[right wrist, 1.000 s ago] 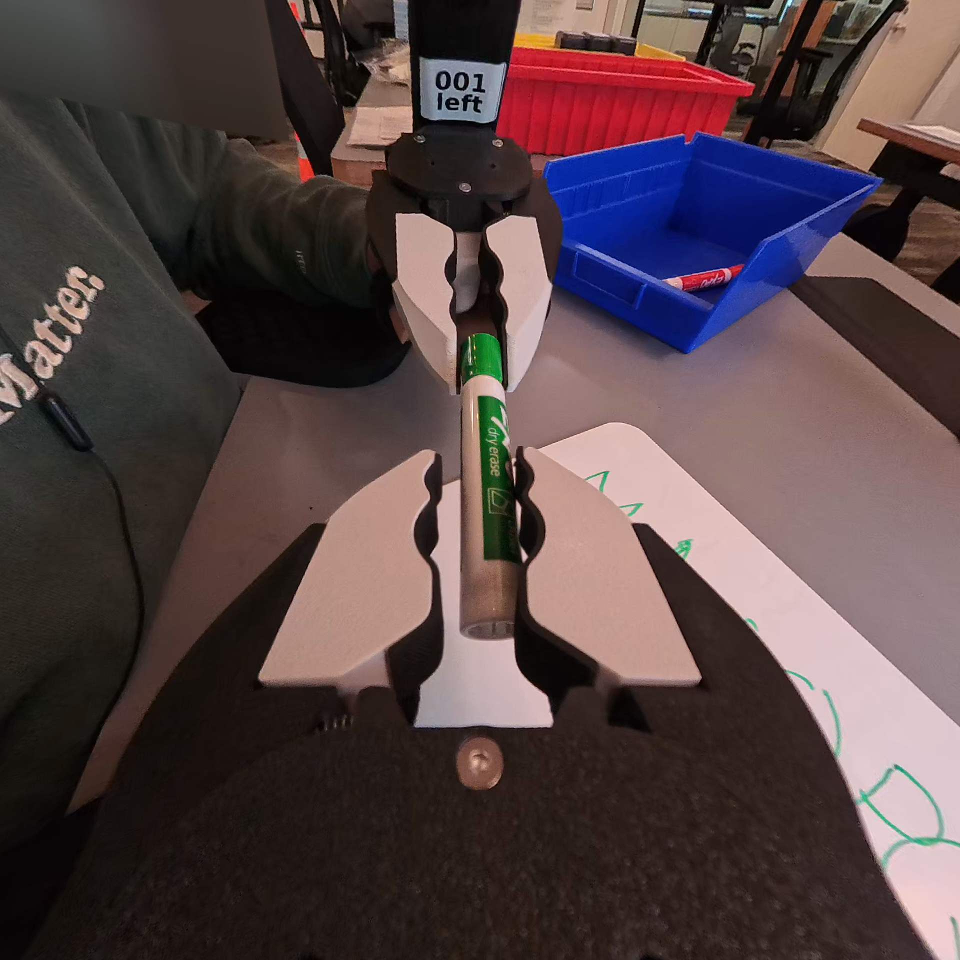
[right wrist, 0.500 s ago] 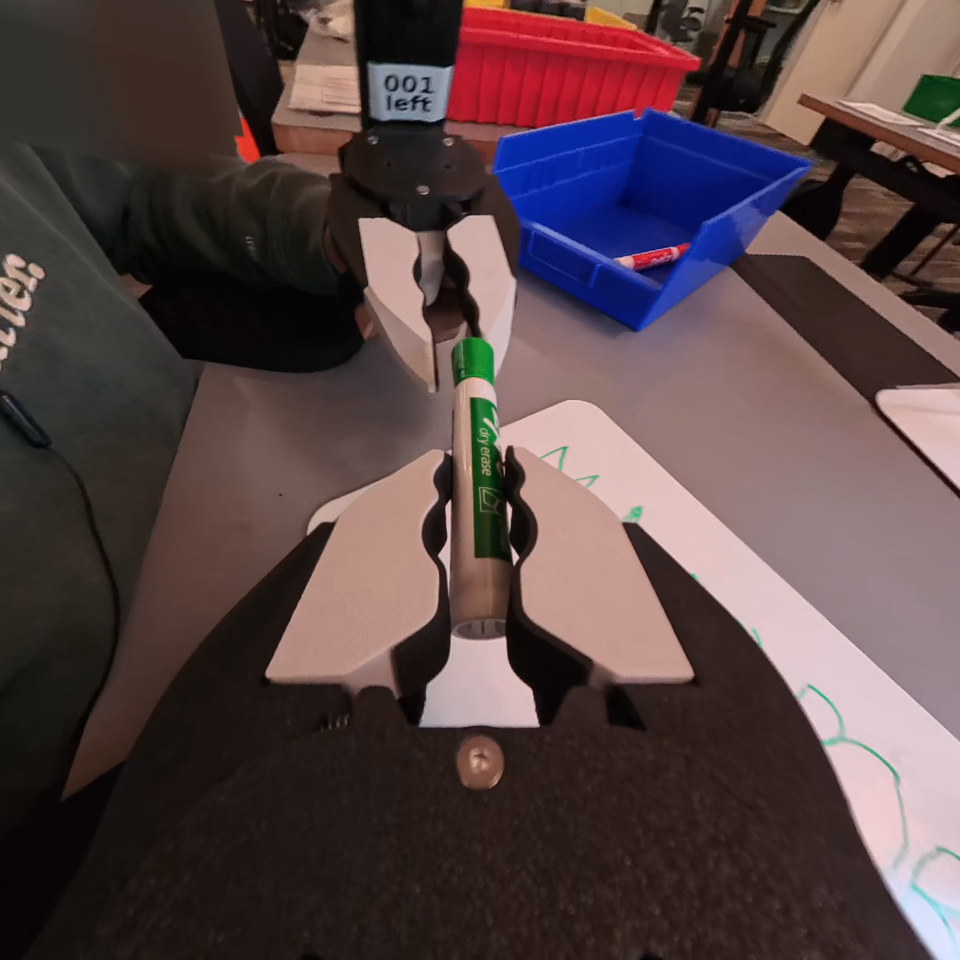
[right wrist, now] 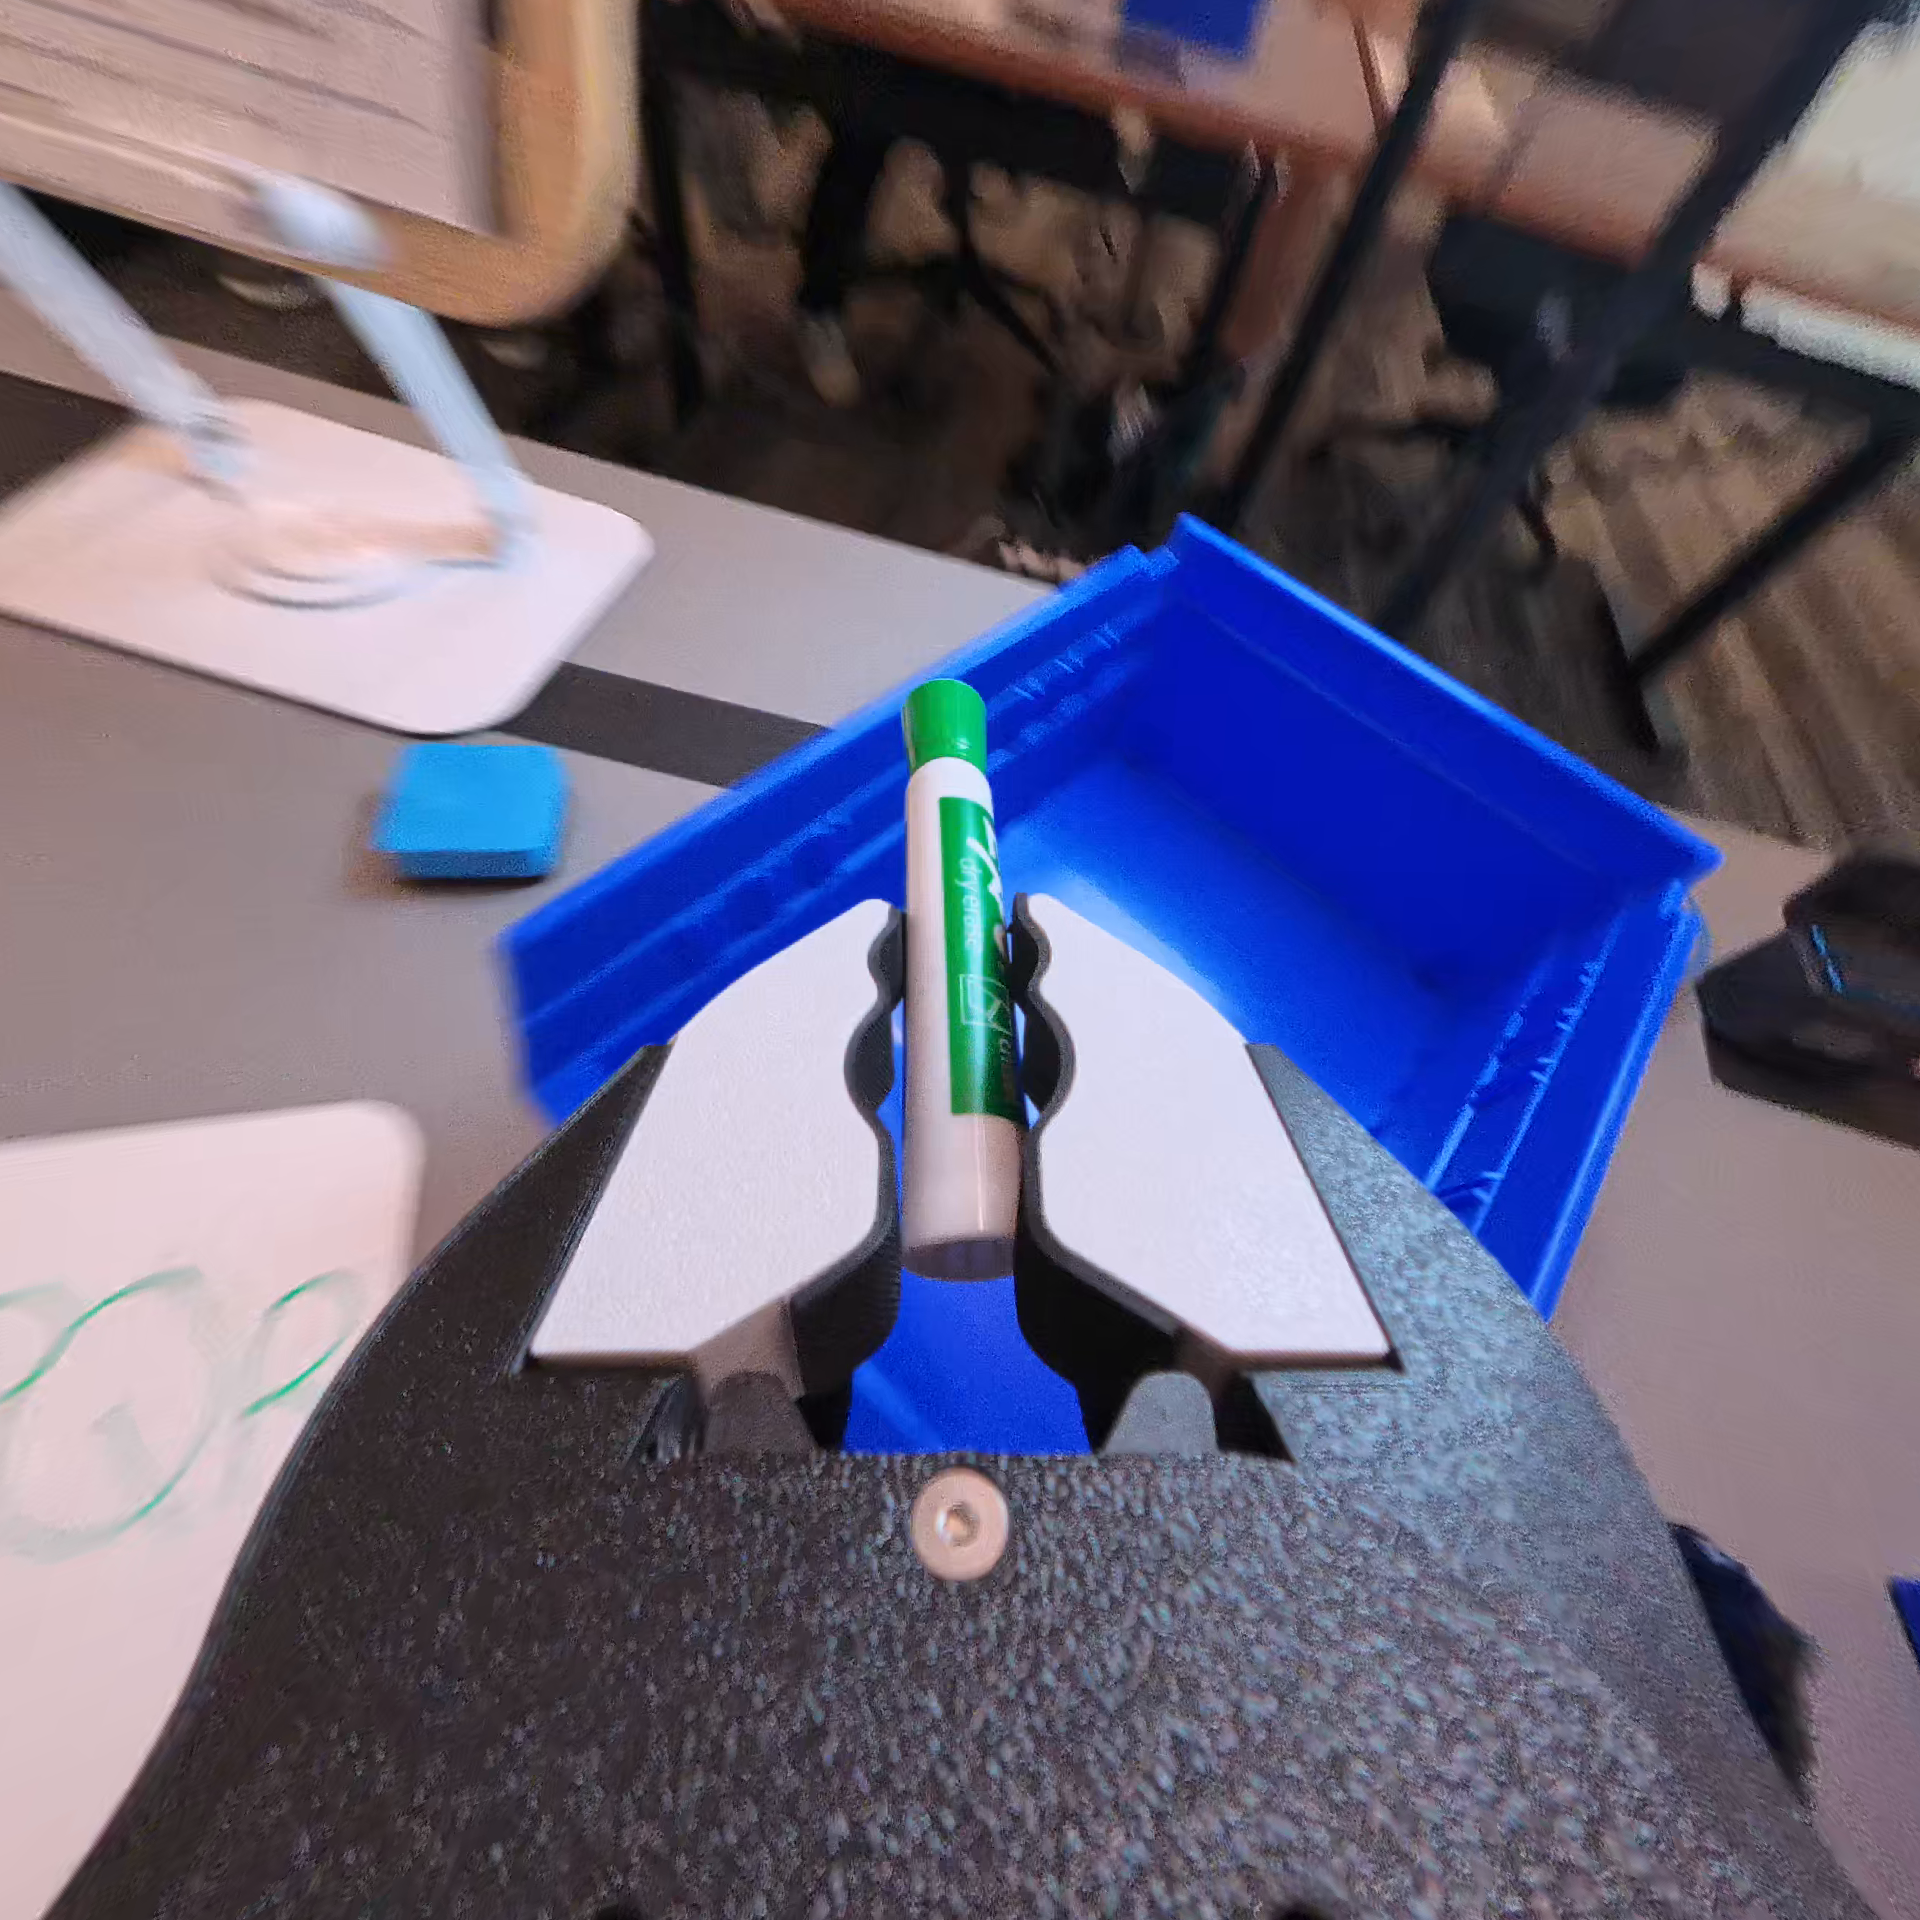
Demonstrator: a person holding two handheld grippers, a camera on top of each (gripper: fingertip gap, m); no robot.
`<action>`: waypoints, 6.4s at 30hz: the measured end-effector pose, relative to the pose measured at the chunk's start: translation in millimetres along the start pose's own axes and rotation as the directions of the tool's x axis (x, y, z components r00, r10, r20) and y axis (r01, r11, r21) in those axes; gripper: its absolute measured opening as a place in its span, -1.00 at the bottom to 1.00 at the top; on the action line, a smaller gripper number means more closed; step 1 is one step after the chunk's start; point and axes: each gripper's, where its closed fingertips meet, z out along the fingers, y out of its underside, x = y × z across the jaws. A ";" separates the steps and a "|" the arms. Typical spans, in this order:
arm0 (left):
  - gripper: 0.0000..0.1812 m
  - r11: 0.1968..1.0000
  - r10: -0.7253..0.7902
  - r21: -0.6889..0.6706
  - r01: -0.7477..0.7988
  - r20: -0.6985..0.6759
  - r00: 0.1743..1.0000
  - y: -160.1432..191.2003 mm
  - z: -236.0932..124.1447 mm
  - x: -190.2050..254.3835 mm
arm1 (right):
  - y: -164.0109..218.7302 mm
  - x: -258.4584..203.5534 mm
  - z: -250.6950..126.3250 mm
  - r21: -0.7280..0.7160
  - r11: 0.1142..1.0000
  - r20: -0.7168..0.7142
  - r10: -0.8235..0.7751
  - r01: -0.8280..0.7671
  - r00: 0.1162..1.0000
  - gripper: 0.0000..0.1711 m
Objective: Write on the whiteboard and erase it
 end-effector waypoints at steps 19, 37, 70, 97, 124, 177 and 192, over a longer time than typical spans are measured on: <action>-1.00 0.998 0.041 -0.057 -0.035 0.111 0.993 18.5 -8.0 -32.5 | 27.1 1.8 86.1 -0.181 0.976 0.141 0.147 -0.120 0.979 -0.47; -1.00 0.997 0.023 -0.082 -0.013 0.114 0.993 25.0 -7.1 -33.8 | 21.6 -190.8 116.3 -0.264 0.963 0.287 0.035 0.044 0.957 -0.19; -0.90 0.943 0.106 -0.309 -0.120 -0.063 0.992 64.5 5.5 -5.1 | 128.4 -188.9 -63.0 -0.300 0.821 0.635 -0.209 0.486 0.744 -0.24; -0.35 0.840 0.082 -0.534 -0.099 -0.057 0.995 93.8 -1.6 -25.0 | 122.5 -228.2 -53.2 -0.239 0.802 0.694 -0.253 0.547 0.674 -0.41; -0.51 0.557 -0.092 -0.830 -0.009 -0.073 0.993 114.8 -3.9 -52.9 | 118.4 -201.8 -34.3 -0.299 0.796 0.659 -0.226 0.526 0.717 -0.42; -0.62 0.631 -0.086 -0.775 -0.018 -0.092 0.992 112.8 -1.1 -44.4 | 122.8 -229.0 -52.5 -0.227 0.771 0.733 -0.267 0.595 0.626 -0.41; -0.65 0.636 -0.088 -0.771 -0.022 -0.101 0.991 113.0 -0.5 -45.0 | 126.9 -228.5 -53.3 -0.280 0.757 0.732 -0.229 0.590 0.641 -0.43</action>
